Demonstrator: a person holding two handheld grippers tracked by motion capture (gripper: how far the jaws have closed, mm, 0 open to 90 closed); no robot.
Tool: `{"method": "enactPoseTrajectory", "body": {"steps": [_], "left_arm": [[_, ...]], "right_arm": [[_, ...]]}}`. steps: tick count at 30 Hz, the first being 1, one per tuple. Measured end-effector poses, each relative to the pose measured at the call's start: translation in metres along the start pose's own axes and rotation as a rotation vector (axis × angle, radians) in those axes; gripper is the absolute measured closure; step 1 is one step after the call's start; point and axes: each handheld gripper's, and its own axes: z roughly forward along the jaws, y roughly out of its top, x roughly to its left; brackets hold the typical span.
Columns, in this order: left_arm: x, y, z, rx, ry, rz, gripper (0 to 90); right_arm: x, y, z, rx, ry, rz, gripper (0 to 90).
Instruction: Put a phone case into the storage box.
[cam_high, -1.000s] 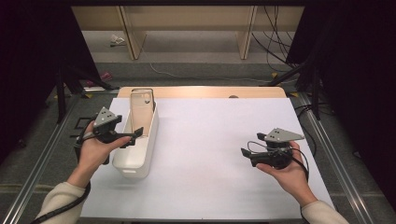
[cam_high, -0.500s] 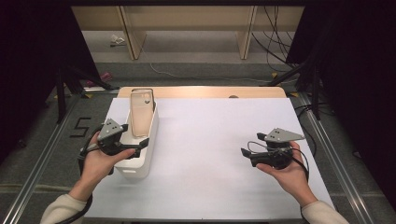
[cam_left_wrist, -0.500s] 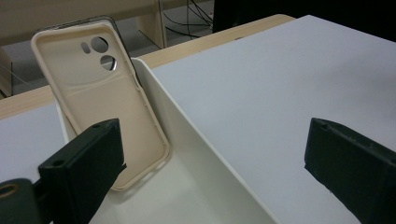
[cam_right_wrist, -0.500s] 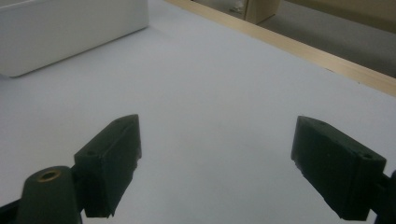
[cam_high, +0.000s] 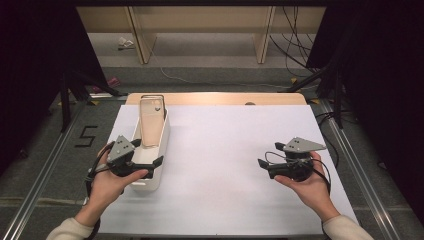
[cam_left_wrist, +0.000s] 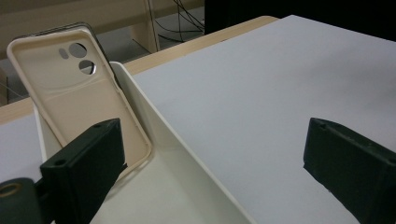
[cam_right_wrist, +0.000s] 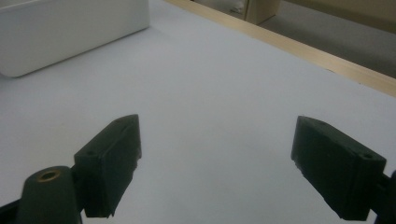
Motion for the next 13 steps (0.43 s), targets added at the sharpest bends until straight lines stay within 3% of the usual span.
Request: {"method": "enactPoseTrajectory", "body": {"steps": [13], "left_arm": [[-0.0026,-0.0030,0.0009,0.002,-0.005,-0.002,5.0]], "right_arm": [[-0.0004,-0.0001,0.0000,-0.003,0.003,0.001,16.7]]}}
